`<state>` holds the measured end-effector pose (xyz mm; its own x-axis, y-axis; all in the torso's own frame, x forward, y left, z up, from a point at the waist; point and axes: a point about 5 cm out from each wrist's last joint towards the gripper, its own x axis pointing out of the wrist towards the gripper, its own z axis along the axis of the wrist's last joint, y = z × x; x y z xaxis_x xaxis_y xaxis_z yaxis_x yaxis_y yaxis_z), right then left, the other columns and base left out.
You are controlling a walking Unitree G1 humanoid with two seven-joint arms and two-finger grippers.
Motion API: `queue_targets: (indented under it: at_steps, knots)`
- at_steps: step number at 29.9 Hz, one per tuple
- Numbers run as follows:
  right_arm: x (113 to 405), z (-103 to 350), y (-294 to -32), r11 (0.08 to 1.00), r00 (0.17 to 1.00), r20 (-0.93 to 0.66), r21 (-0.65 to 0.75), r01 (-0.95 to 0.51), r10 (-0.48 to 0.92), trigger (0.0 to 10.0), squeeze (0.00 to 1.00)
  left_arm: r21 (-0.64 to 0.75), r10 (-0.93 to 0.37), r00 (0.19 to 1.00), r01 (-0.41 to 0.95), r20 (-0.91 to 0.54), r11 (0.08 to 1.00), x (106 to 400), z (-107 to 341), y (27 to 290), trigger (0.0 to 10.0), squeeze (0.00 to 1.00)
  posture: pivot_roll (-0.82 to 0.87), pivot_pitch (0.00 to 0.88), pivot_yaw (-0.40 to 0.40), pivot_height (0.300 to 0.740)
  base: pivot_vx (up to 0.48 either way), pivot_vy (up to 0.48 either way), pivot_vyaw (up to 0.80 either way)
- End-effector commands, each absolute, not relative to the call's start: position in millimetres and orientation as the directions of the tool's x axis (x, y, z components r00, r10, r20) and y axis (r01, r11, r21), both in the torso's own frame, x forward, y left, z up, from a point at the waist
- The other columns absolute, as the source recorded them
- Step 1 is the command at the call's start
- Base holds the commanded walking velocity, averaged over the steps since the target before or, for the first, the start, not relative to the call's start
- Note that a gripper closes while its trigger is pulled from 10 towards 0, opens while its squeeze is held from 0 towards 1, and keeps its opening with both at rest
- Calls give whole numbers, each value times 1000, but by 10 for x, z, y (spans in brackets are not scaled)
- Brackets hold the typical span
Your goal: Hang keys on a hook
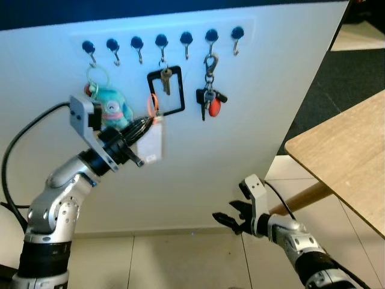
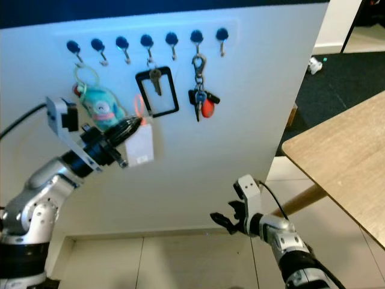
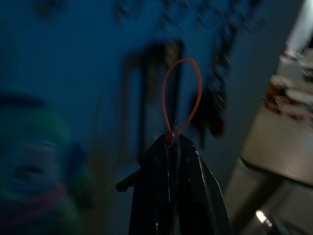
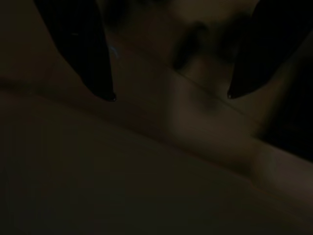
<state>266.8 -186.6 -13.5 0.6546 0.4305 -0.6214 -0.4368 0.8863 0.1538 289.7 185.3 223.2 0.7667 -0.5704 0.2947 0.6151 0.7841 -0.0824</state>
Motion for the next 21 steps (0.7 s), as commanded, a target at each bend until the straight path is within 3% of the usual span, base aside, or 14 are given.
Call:
queue_targets:
  at_steps: [1,16,21]
  knots:
    - [2446,-366,-1917,916,617,-714,87,-392,331,10000,0,-72,-508,804,553,311,830,2905,2241,1970,10000,0,-57,82,68,740,0,0,0]
    - [1747,-861,-1957,958,452,-885,-29,-284,108,10000,0,23,-392,861,408,324,913,2953,2399,1997,10000,0,-49,77,61,740,0,0,0]
    - [1633,-908,-2000,944,411,-908,-60,-326,84,10000,0,13,-379,860,399,343,917,2916,2425,1986,10000,0,-47,73,65,740,0,0,0]
